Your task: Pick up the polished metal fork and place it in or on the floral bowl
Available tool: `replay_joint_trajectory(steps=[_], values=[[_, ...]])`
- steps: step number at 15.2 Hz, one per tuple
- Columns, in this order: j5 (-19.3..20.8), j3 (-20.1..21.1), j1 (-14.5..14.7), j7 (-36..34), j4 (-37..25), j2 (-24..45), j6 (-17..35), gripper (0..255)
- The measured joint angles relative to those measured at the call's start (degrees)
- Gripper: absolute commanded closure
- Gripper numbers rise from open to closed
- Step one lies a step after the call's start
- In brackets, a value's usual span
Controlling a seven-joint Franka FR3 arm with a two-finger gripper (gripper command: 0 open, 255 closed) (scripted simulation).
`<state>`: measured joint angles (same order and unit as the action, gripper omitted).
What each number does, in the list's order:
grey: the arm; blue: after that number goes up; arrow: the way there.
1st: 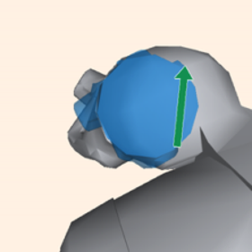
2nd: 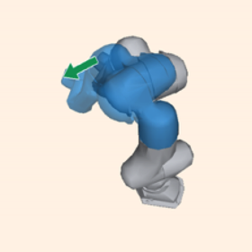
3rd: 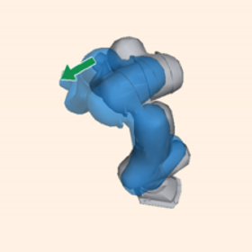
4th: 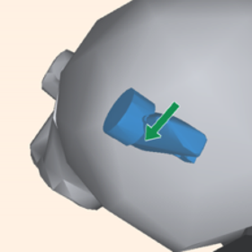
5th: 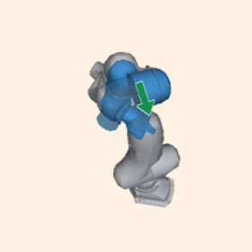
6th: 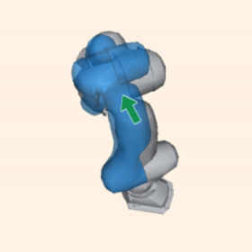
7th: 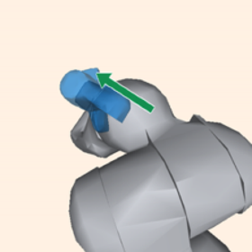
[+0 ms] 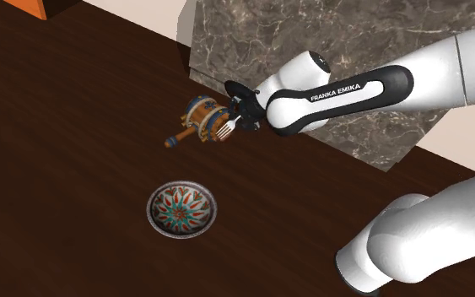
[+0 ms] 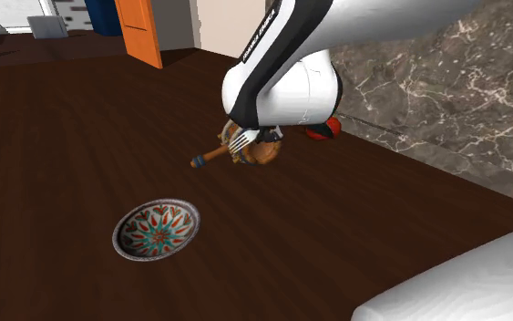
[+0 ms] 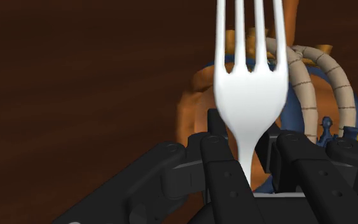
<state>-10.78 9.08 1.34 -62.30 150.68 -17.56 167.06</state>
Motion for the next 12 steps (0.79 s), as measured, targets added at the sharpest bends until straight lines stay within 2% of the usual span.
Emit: replay_joint_trajectory(steps=[7, 12], values=[[2.5, 11.9, -1.2, -13.2, 5.0, -6.5, -0.7, 255], [2.7, 20.7, -1.2, -22.5, 6.4, -10.3, -2.4, 255]])
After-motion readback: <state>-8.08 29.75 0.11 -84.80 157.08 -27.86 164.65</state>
